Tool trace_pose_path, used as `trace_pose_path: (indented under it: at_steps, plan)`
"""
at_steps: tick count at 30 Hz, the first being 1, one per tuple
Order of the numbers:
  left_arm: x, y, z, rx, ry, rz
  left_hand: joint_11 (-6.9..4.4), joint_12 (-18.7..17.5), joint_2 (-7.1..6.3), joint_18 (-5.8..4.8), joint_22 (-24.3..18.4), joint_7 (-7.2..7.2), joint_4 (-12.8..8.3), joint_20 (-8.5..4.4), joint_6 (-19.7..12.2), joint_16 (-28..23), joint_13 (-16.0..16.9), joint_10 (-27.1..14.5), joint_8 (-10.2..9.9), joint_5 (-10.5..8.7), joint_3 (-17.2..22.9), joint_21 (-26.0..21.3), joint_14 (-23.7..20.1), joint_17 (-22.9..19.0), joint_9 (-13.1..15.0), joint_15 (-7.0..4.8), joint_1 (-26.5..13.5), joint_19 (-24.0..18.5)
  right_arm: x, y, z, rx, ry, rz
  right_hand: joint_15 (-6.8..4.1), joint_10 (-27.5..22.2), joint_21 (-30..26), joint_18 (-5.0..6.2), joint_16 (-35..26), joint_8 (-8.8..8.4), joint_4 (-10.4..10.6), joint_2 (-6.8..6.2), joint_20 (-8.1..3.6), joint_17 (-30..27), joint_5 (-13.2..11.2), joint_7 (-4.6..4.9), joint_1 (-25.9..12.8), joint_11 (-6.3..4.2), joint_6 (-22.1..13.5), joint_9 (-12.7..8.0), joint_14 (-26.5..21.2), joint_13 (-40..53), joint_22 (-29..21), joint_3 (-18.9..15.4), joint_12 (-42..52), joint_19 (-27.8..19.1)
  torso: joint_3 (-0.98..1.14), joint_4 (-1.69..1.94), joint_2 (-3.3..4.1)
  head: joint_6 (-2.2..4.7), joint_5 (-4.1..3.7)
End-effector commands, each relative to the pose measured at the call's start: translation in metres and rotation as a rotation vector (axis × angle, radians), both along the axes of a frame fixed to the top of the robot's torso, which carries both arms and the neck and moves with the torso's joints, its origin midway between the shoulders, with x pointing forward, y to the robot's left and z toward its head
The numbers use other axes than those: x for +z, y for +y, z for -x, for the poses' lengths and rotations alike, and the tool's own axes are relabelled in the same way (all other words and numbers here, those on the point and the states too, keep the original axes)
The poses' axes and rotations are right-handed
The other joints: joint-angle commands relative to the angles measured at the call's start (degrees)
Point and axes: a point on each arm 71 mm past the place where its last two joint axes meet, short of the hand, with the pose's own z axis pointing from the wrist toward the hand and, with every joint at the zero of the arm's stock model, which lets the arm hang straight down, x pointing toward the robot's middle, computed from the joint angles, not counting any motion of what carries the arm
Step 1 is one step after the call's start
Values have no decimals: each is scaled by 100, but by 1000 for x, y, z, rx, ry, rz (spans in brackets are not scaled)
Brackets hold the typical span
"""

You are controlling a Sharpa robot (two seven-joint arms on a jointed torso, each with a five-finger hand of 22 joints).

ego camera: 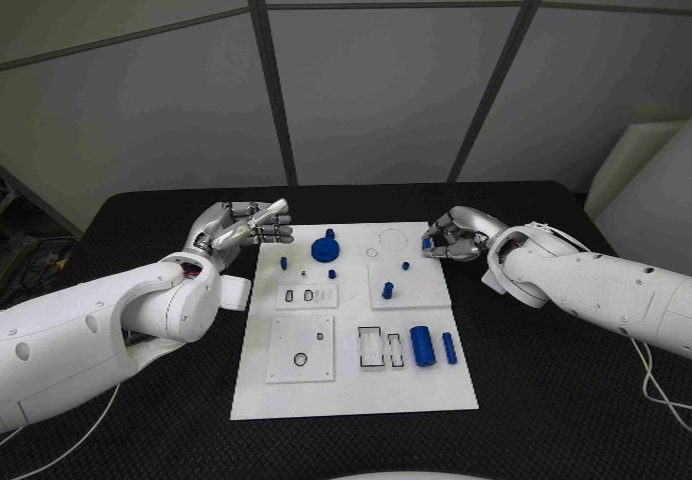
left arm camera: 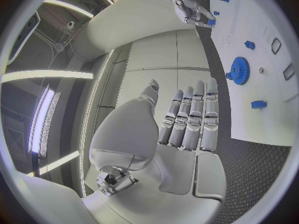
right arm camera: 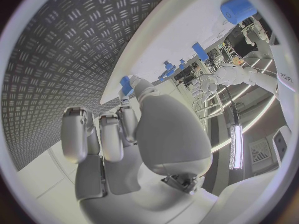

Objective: Assemble the parts on the task board

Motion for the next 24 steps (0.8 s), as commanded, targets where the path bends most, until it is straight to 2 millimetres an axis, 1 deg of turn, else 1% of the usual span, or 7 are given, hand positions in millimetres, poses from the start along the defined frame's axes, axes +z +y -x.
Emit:
trace_pose_path:
  at_steps: [1, 5, 10, 16, 19, 21, 24]
  plan:
    - [1, -1, 0, -12, -5, 0, 6, -22, 56, -85, -8, 4, -6, 6, 28, -24, -6, 29, -22, -9, -31, -26, -39, 10, -6, 21, -12, -31, 1, -1, -1, -6, 1, 4, -16, 43, 19, -3, 20, 73, 35, 80, 2, 1342, -7, -37, 12, -23, 130, 19, 566, 358, 288, 5, 42, 51, -1, 4, -3, -10, 4]
    - [1, -1, 0, -11, -5, -1, 6, -22, 56, -85, -8, 4, -6, 6, 28, -24, -6, 29, -22, -9, -31, -26, -39, 10, -6, 21, -12, -31, 1, -2, -1, -13, -1, 5, -59, 49, 20, -3, 21, 157, 20, 139, -29, 1343, -8, -108, 41, -81, 295, 50, 567, 363, 292, 31, 45, 54, -1, 1, -2, -11, 6]
    - [1, 0, 0, -11, -5, -1, 6, -24, 60, -84, -9, 4, -7, 7, 28, -27, -6, 28, -24, -9, -29, -27, -39, 10, -6, 22, -10, -33, 1, -2, -1, -17, -9, 3, -109, 53, 20, -3, 20, 230, -16, 187, -75, 1344, -28, -171, 82, -136, 426, 77, 567, 363, 295, 54, 41, 56, 2, -1, -2, -14, 7]
    - [1, 0, 0, -11, -5, -1, 6, -24, 60, -84, -9, 4, -7, 7, 28, -27, -6, 28, -24, -9, -29, -27, -39, 10, -6, 22, -10, -33, 4, 1, 1, -14, -32, -9, -126, 42, 18, -3, 22, 242, -41, 209, -93, 1349, -25, -187, 113, -154, 443, 80, 568, 348, 292, 72, 22, 54, 1, 3, -5, -14, 0]
    - [1, 0, 0, -10, -5, -1, 6, -24, 60, -84, -9, 4, -7, 7, 28, -27, -6, 28, -24, -9, -29, -27, -39, 10, -6, 22, -10, -33, 6, 3, 4, -13, -45, -19, -132, 38, 19, -4, 23, 236, -55, 218, -100, 1350, -21, -188, 132, -158, 434, 77, 568, 344, 295, 85, 16, 56, 2, -11, -12, -8, 17]
    - [1, 1, 0, -8, -6, -2, 7, -27, 69, -83, -11, 5, -10, 9, 28, -33, -6, 28, -26, -9, -26, -30, -39, 12, -6, 22, -6, -35, 10, 5, 7, -12, -55, -29, -134, 36, 19, -4, 22, 233, -62, 224, -104, 1349, -21, -187, 141, -159, 427, 75, 568, 341, 297, 92, 11, 57, 3, -7, -13, -3, 7]
    - [1, 2, 0, -6, -6, -3, 7, -29, 72, -83, -12, 5, -12, 10, 29, -37, -6, 28, -28, -9, -25, -33, -40, 12, -6, 23, -3, -38, 19, 9, 8, -10, -72, -52, -136, 36, 21, -5, 24, 230, -69, 230, -107, 1353, -23, -186, 150, -159, 422, 74, 569, 341, 300, 101, 11, 59, -7, -4, -20, 16, -2]
